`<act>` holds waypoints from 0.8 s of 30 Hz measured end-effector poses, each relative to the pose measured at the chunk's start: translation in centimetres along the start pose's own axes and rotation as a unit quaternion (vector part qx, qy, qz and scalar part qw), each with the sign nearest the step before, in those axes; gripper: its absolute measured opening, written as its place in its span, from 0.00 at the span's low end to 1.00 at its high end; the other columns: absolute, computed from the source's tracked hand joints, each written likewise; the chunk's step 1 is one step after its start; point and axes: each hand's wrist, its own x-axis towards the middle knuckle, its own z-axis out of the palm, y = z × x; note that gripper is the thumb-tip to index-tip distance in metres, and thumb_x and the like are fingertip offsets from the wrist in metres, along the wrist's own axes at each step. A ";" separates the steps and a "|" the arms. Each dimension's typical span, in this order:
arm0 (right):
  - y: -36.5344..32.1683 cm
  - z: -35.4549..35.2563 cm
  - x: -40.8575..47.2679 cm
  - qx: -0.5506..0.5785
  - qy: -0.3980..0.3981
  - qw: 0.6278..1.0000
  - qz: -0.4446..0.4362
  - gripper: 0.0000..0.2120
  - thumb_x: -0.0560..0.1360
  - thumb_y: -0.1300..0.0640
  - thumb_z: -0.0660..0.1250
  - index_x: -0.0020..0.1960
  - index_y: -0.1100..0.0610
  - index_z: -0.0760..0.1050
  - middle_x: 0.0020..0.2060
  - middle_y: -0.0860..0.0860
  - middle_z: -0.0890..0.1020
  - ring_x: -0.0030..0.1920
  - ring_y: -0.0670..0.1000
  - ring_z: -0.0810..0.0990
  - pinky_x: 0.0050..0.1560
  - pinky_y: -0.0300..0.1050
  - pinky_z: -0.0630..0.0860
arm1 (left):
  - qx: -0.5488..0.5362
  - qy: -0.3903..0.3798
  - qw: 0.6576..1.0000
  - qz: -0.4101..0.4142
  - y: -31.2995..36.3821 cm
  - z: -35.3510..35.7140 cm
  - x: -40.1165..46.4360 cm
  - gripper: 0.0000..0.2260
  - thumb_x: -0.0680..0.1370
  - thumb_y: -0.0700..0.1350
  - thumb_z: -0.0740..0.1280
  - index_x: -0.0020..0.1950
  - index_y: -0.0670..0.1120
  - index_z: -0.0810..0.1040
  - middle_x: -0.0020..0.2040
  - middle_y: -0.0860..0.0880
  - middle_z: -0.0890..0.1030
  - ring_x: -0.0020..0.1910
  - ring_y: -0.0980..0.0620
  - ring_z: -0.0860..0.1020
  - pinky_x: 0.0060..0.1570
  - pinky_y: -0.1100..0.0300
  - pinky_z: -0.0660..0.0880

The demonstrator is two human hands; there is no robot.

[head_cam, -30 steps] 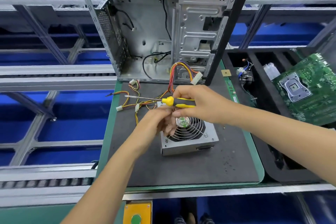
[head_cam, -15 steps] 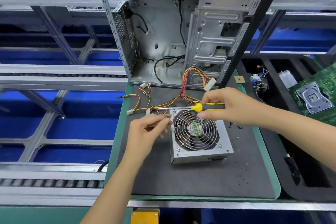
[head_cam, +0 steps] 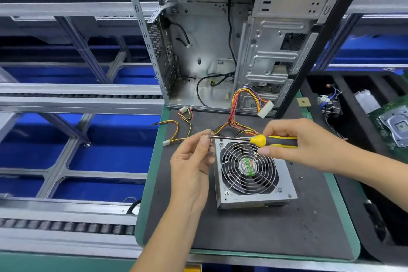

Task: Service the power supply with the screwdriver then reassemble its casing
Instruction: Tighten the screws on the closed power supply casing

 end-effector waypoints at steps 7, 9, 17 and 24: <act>-0.1 -0.2 -0.3 0.024 0.011 0.999 -0.023 0.03 0.70 0.50 0.71 0.40 0.48 0.78 0.36 0.39 0.81 0.37 0.37 0.78 0.39 0.24 0.68 | -0.038 -0.057 0.997 -0.016 -0.2 0.7 0.2 0.14 0.61 0.50 0.80 0.44 0.48 0.87 0.44 0.50 0.85 0.33 0.59 0.77 0.29 0.69 0.71; -0.1 -0.3 -0.5 0.021 0.006 0.999 -0.025 0.02 0.70 0.49 0.70 0.40 0.45 0.78 0.35 0.43 0.80 0.33 0.40 0.75 0.36 0.25 0.67 | -0.033 -0.070 0.997 -0.014 -0.2 0.7 0.3 0.17 0.60 0.53 0.82 0.45 0.48 0.87 0.45 0.50 0.85 0.33 0.59 0.77 0.30 0.69 0.71; -0.4 -2.5 -0.9 -0.041 -0.035 0.998 -0.031 0.14 0.70 0.40 0.67 0.45 0.49 0.82 0.33 0.52 0.77 0.32 0.49 0.70 0.34 0.39 0.67 | 0.095 -0.120 0.988 0.015 0.2 -0.1 0.7 0.10 0.67 0.51 0.79 0.45 0.50 0.87 0.43 0.50 0.85 0.35 0.58 0.78 0.32 0.67 0.72; -1.1 -2.9 -0.7 -0.031 -0.085 0.996 -0.008 0.18 0.75 0.38 0.58 0.49 0.48 0.81 0.35 0.60 0.74 0.34 0.55 0.67 0.35 0.44 0.64 | 0.115 -0.126 0.985 0.040 0.5 -0.2 0.5 0.08 0.70 0.47 0.71 0.46 0.51 0.87 0.39 0.50 0.84 0.34 0.56 0.78 0.31 0.67 0.73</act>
